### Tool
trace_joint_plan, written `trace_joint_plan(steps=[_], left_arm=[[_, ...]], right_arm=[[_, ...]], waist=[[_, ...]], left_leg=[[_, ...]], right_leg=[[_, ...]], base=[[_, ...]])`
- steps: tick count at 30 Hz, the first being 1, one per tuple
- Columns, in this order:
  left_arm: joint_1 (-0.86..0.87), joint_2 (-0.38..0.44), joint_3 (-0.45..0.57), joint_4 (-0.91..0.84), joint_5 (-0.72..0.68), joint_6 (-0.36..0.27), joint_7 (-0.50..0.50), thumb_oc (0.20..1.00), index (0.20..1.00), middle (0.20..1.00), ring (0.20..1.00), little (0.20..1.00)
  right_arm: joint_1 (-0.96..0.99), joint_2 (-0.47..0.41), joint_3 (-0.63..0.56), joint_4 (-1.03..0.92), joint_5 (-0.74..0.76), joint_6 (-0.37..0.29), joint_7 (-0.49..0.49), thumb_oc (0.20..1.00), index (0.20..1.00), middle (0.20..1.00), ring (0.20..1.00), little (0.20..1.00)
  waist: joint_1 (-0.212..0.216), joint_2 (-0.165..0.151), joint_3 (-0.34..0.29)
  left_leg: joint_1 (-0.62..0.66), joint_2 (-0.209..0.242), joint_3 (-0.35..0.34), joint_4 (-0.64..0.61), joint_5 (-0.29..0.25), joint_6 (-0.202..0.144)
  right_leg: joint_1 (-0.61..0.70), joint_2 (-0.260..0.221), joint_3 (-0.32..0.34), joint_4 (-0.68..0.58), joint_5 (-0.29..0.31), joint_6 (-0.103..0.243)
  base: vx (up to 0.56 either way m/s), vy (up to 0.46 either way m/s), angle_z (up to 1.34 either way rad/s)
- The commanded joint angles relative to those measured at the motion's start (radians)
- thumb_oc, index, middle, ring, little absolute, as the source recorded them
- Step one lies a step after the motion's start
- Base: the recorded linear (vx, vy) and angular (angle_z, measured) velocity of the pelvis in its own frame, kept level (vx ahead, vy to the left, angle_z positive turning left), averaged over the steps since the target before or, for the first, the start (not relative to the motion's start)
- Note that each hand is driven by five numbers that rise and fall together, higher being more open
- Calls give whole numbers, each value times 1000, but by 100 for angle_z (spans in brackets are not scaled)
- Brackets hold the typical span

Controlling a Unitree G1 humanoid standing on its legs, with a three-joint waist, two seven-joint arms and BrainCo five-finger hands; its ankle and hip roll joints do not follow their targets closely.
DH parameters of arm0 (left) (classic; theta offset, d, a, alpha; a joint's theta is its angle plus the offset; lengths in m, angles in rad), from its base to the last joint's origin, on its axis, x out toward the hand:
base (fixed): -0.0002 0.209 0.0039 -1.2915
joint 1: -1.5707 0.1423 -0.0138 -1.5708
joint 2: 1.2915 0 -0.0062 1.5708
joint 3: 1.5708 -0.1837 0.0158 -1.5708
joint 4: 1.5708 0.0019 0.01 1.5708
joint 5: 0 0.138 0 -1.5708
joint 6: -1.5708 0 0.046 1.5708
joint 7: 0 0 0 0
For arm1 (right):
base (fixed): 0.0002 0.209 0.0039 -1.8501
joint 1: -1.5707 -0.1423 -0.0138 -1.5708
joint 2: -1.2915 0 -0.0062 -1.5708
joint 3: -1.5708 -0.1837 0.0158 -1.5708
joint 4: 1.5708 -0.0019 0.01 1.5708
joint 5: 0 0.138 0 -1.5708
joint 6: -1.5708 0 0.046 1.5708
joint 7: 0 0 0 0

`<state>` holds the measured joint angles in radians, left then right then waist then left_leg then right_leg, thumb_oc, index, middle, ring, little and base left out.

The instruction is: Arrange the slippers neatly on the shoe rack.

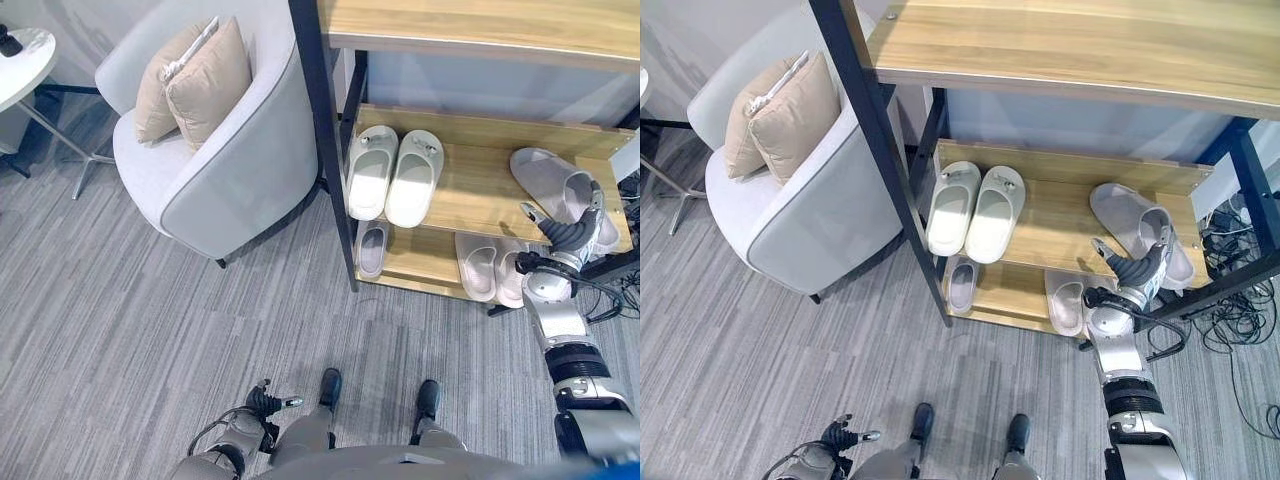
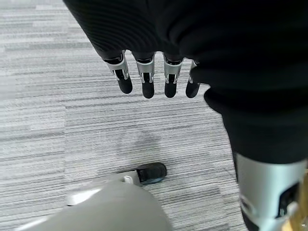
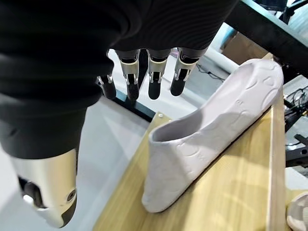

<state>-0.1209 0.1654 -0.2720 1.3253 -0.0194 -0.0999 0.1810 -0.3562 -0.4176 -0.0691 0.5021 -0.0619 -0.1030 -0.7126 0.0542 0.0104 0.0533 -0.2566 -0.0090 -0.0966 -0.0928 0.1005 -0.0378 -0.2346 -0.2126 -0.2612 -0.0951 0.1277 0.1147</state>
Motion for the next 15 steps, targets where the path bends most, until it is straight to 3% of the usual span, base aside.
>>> trace_joint_plan(steps=[1, 7, 11, 14, 15], left_arm=[[-38, -18, -22, 108, 8, -8, 18, 1000, 1000, 1000, 1000, 1000], [-48, -9, -23, 110, -31, -10, 17, 1000, 1000, 1000, 1000, 1000], [-49, -1, -25, 111, -48, -12, 9, 1000, 1000, 1000, 1000, 1000], [-69, 9, -45, 99, -76, -18, 11, 1000, 1000, 1000, 1000, 1000], [-80, 14, -54, 95, -87, -19, 5, 1000, 1000, 1000, 1000, 1000]], right_arm=[[-50, -80, -5, 30, 19, -17, -29, 1000, 1000, 1000, 1000, 1000], [-102, -115, -10, 97, 95, -19, -29, 1000, 1000, 1000, 1000, 1000], [-160, -152, 22, 136, 156, -27, 22, 1000, 1000, 1000, 1000, 1000], [-242, -197, 112, 172, 225, -22, 128, 1000, 1000, 1000, 1000, 1000], [-297, -218, 183, 205, 280, -20, 224, 1000, 1000, 1000, 1000, 1000]], waist=[[14, -13, 14], [15, 7, 21], [23, 14, 34], [17, 10, 54], [14, 1, 61]], left_leg=[[4, 2, 67, 5, -98, -23], [-41, -1, 75, 5, -82, -30], [-58, -1, 82, 5, -73, -31], [-67, -2, 89, 5, -62, -39], [-62, 0, 91, 5, -64, -40]], right_leg=[[66, -45, 25, 8, -41, 61], [18, -49, 35, 8, -26, 61], [-5, -52, 43, 8, -15, 62], [-13, -54, 42, 8, -6, 62], [-8, -51, 44, 8, -6, 59]], base=[[4, -57, -1], [-2, -21, -4], [0, -2, -13], [4, -10, -5], [0, 0, 0]])
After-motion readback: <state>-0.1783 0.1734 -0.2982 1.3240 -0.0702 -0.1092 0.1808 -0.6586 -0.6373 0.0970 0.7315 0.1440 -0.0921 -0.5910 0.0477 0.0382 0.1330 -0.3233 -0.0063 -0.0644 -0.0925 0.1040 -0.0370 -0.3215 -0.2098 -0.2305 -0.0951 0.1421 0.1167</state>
